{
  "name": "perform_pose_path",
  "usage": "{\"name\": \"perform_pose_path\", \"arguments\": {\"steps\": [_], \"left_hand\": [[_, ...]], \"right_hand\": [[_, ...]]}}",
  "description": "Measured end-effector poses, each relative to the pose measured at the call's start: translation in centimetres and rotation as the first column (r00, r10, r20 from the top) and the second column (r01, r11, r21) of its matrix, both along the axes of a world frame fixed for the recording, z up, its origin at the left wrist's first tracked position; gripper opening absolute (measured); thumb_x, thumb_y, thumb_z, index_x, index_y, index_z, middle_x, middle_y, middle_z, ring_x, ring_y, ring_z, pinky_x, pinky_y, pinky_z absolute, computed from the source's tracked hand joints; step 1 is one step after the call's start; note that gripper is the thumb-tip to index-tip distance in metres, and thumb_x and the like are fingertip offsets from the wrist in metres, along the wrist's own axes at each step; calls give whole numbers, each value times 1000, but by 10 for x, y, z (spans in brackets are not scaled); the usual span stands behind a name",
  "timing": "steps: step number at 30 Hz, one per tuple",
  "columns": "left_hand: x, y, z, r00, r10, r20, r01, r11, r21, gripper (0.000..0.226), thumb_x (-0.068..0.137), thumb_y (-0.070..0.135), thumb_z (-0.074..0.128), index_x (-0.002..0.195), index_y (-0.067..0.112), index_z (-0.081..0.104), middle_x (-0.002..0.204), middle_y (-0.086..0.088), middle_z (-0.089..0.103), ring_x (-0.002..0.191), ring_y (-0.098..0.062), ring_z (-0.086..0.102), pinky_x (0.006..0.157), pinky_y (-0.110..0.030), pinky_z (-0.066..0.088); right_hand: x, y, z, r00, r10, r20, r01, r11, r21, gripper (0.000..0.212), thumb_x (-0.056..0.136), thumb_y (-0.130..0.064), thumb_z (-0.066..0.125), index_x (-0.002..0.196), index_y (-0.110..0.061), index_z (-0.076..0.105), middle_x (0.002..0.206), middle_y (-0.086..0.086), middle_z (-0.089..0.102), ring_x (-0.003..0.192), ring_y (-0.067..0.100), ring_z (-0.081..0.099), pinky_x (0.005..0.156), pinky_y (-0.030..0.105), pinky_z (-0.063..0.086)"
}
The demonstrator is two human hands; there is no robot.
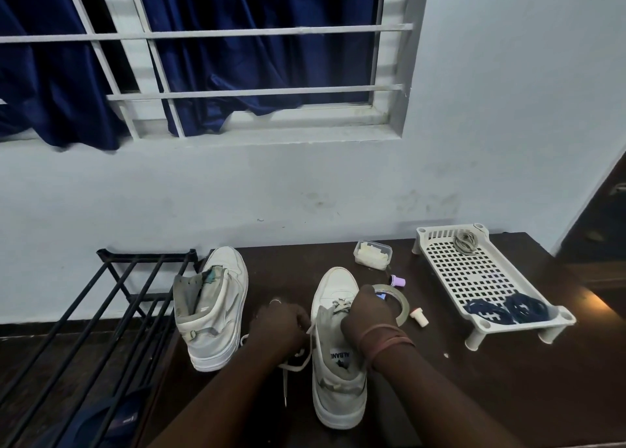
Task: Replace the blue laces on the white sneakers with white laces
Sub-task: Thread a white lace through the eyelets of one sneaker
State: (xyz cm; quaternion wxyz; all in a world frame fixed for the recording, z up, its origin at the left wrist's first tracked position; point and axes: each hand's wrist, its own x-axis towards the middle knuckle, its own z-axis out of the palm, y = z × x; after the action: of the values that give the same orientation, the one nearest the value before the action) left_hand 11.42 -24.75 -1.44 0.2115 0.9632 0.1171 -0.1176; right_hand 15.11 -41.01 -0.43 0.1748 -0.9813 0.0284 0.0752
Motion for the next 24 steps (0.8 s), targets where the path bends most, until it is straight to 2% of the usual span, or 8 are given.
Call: {"name": "perform_pose_path", "arguments": {"steps": [3, 7, 11, 14, 16, 18, 21, 24], "left_hand": [[2, -7, 3, 995, 63, -83, -51, 989, 141, 17, 83, 37, 54, 78, 32, 70, 112, 9, 62, 122, -26, 43, 101, -45, 31], [5, -4, 30, 989, 139, -58, -135, 988, 76, 44, 79, 61, 49, 82, 24, 72, 106, 3, 69, 119, -25, 49, 99, -47, 29], [8, 13, 73, 968, 213, 135, -156, 926, -345, 46, 84, 55, 56, 70, 13, 67, 72, 1, 68, 74, -21, 62, 86, -39, 46], [5, 16, 94, 962, 267, 63, -86, 513, -854, 36, 84, 46, 72, 76, 11, 75, 84, -19, 68, 79, -30, 66, 85, -43, 53], [4, 13, 100, 966, 260, -3, -78, 277, -958, 30, 84, 36, 77, 90, 6, 77, 92, -24, 67, 86, -37, 64, 93, -50, 51], [3, 8, 106, 967, 253, -17, -66, 187, -980, 33, 85, 34, 76, 98, 3, 76, 88, -19, 67, 78, -32, 64, 87, -44, 51], [3, 8, 108, 955, 279, -103, -111, 12, -994, 27, 88, 25, 69, 101, 2, 75, 91, -14, 69, 66, -28, 65, 67, -36, 52], [3, 17, 104, 906, 360, -224, -182, -146, -972, 22, 84, 21, 71, 99, 5, 75, 114, -13, 73, 92, -27, 70, 83, -43, 58]], "right_hand": [[0, -3, 1, 1000, 28, -2, -28, 999, 32, 37, 88, -10, 49, 123, -2, 41, 117, 10, 63, 109, 25, 63, 80, 27, 43], [8, -6, 12, 1000, -8, -13, 9, 995, 98, 31, 85, -35, 56, 106, -13, 56, 106, 6, 66, 100, 27, 63, 82, 29, 45], [8, -12, 41, 985, -50, 168, -25, 908, 418, 32, 90, -42, 54, 78, -14, 62, 80, 1, 66, 86, 23, 63, 76, 33, 44], [-4, -4, 68, 980, 147, 131, -196, 648, 736, 41, 96, -44, 56, 81, -10, 73, 79, 11, 71, 70, 18, 60, 71, 35, 49], [-12, 4, 76, 952, 305, -12, -142, 476, 868, 48, 97, -53, 48, 95, -14, 75, 92, 6, 75, 74, 15, 56, 69, 33, 46], [-16, 9, 74, 910, 411, -50, -128, 393, 910, 54, 99, -57, 37, 107, -18, 74, 107, 2, 74, 83, 15, 51, 71, 30, 42], [-19, 7, 72, 862, 507, 14, -180, 280, 943, 53, 101, -51, 36, 82, -14, 67, 102, 7, 68, 89, 17, 51, 71, 25, 38], [-14, 2, 76, 889, 456, 33, -93, 110, 990, 37, 101, -40, 45, 78, -12, 54, 92, 14, 61, 87, 23, 52, 70, 28, 39]]}}
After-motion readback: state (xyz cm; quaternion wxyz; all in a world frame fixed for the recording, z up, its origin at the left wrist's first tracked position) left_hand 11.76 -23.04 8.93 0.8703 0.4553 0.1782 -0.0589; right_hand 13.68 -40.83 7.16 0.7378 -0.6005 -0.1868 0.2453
